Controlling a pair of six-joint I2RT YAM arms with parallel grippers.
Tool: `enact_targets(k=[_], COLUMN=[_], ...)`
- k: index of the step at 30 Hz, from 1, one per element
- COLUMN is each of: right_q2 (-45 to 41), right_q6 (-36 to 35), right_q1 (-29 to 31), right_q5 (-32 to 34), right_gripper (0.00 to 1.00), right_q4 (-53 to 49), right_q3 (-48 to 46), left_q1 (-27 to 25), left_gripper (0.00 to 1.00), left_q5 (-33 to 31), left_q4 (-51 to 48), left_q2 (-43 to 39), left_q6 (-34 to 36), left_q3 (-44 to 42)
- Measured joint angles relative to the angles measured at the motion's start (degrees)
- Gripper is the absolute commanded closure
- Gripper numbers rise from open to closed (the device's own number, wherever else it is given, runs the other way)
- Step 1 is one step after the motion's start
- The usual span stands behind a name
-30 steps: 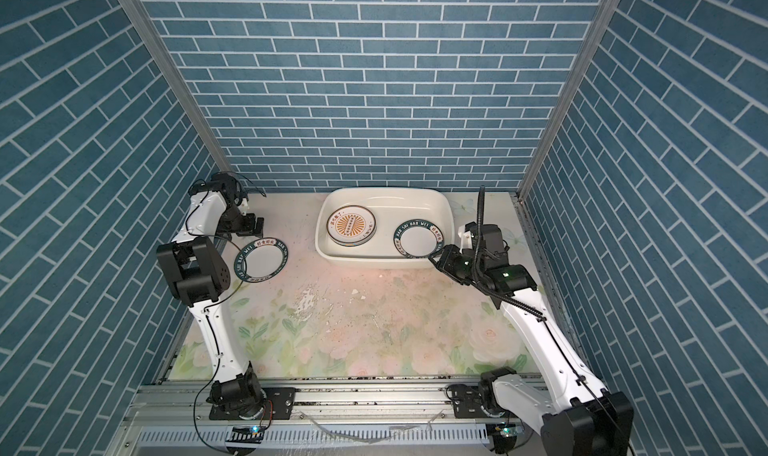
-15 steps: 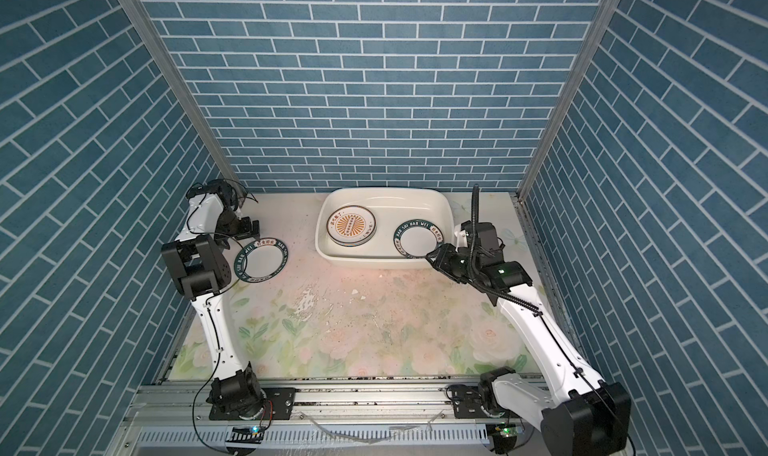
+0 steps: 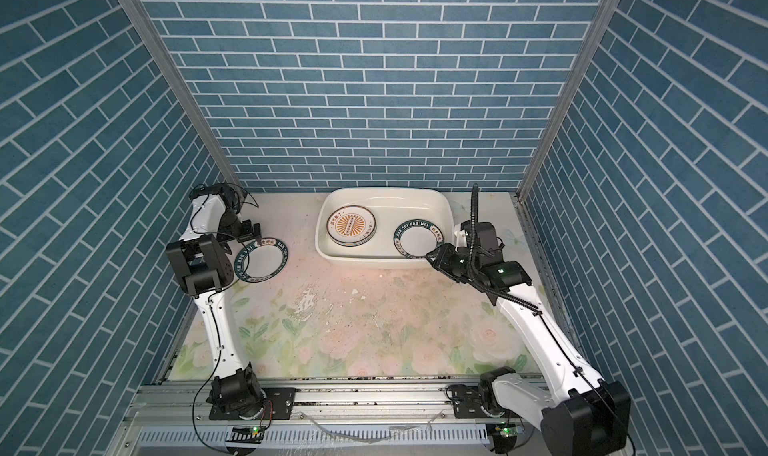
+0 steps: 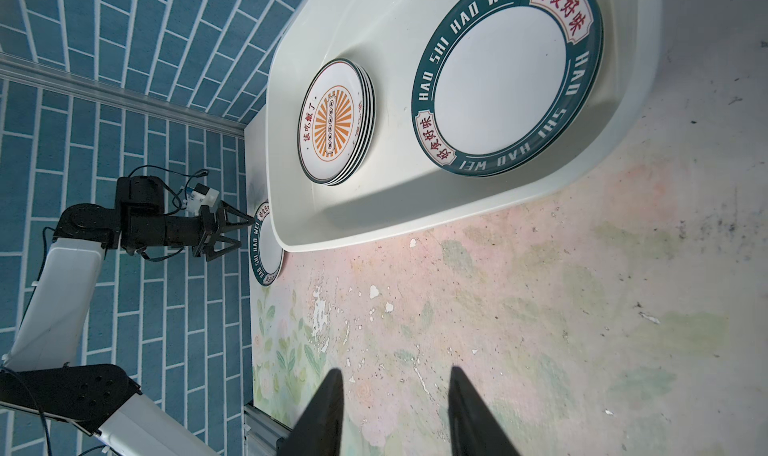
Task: Place the plates into the plastic bin on the countertop
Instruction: 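Lower the left gripper onto the green-rimmed plate's rim on the table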
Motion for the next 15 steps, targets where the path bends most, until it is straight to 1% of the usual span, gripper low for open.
enact_targets(k=[9,15], right_q2=[0.0,-0.1], right_q6=[0.0,0.1], right_q1=[0.0,0.0], right_q5=[0.0,0.0], right_gripper=[0.58,0.58], right_q4=[0.3,0.4], right_q3=[0.0,0.0], left_q1=[0.1,0.1], left_gripper=[0.00,0.00], left_q5=[-2.1,-2.0], left_q4=[-0.2,-0.4], left_q2=[0.5,0.7], left_q6=[-1.4,-1.9], left_q3=[0.0,0.0])
